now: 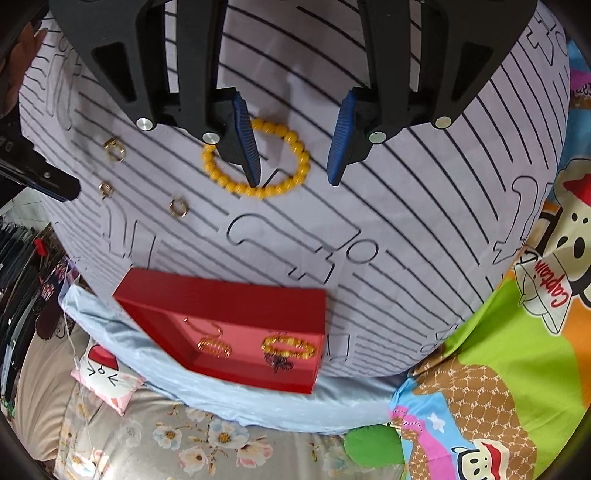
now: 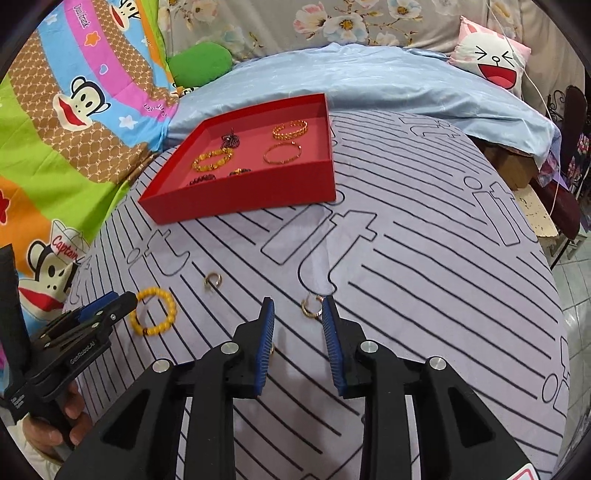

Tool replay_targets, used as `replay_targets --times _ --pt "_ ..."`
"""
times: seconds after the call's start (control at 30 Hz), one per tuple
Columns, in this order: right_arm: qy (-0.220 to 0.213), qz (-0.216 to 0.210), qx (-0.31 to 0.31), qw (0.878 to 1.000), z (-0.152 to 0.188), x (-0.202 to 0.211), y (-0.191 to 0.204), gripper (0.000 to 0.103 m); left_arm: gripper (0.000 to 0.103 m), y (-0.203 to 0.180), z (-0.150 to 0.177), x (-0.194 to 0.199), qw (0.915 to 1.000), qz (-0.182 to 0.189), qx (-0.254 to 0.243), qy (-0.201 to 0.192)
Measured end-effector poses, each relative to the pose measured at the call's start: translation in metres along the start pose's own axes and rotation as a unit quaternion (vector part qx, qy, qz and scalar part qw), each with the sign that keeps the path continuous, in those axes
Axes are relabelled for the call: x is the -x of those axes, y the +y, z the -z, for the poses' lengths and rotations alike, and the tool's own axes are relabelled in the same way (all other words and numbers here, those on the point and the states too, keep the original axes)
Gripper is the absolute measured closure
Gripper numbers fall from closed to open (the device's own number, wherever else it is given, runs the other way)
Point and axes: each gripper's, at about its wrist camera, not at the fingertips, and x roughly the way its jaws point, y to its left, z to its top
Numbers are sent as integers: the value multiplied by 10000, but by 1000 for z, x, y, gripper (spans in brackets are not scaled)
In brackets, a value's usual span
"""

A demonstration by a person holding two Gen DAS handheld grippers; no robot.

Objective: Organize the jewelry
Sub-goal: 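Grasp the round yellow bead bracelet with the left tool while the right tool reaches a gold ring, then grasp the gold ring with the dark stone with the right tool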

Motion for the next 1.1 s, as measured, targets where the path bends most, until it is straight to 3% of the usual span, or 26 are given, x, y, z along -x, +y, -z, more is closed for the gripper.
replay_targets --times 0.3,0.43,1.03,1.1 --pt "176 24 30 9998 24 0 -1 71 70 -2 6 -9 10000 8 -25 63" --pt "254 -6 59 9997 31 -2 1 71 92 -3 9 -9 10000 75 -18 60" --pt "283 -56 417 9987 38 -21 26 71 95 -9 24 0 9998 180 -66 -72" --pt "263 -37 456 9986 36 -23 28 75 95 -8 25 0 9998 194 -54 -72"
